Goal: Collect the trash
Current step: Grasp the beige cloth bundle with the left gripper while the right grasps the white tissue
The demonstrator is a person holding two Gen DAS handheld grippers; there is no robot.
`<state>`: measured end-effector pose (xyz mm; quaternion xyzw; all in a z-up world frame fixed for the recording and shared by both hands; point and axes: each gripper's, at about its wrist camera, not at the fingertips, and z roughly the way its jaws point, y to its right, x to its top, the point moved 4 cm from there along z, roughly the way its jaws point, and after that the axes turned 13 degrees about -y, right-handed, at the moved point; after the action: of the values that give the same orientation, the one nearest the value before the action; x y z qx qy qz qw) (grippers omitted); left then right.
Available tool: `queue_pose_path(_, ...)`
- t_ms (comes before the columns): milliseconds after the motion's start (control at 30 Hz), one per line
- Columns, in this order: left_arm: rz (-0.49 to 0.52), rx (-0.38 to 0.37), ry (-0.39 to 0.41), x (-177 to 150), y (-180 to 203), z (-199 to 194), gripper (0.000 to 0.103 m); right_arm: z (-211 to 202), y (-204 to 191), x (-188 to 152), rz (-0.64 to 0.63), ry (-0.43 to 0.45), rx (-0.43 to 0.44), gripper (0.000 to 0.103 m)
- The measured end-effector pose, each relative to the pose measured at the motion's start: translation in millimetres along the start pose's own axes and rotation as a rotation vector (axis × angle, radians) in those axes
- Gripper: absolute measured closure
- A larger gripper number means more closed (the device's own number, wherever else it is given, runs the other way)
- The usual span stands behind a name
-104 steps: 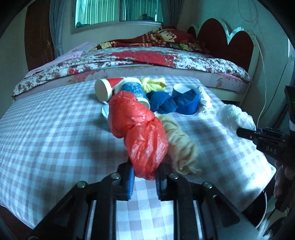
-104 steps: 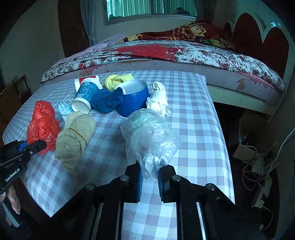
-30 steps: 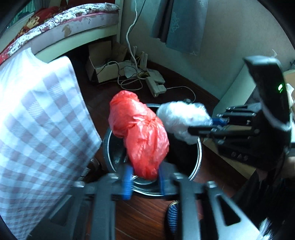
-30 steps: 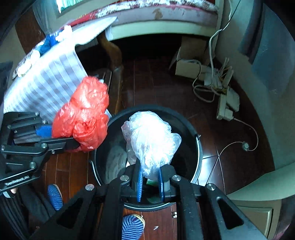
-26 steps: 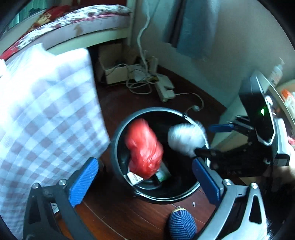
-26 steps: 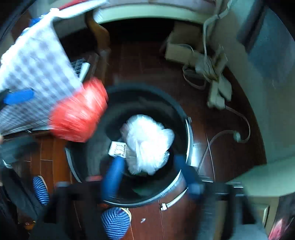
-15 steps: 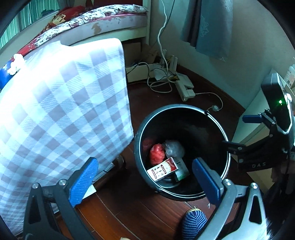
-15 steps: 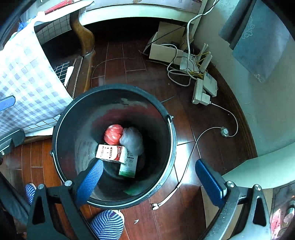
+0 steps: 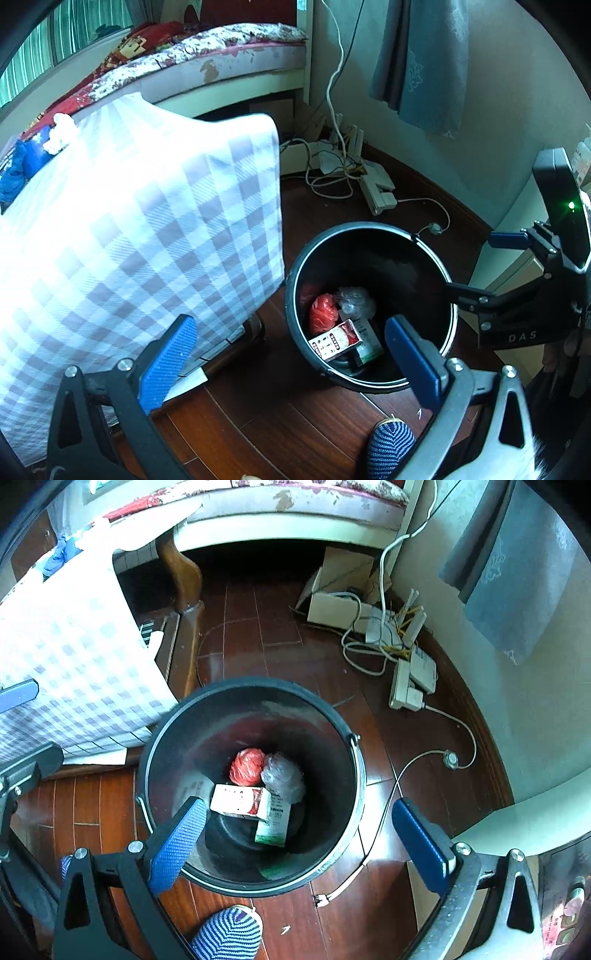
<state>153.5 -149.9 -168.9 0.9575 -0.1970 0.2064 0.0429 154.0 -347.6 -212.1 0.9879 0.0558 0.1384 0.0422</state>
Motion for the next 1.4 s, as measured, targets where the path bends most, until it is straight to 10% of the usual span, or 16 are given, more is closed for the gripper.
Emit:
queue_pose_path(633, -0.153, 0.103, 0.16, -5.9, -69.7, -83.5, 0.001, -85.8, -70.4, 29.2, -0.085, 0.204, 0.051, 0.001)
queue_pose_path(1200, -0.457, 0.303, 0.173, -5.9, -249.2, -97.8, 0.001, -119.7, -203.5, 154.1, -0.247, 0.295, 0.166, 0.001)
queue_pose_path(1400, -0.545, 0.262, 0.115, 11.3, -300.6, -69.4, 0.003, -106.6, -241.7, 208.9, -0.267, 0.306, 0.162, 0.001)
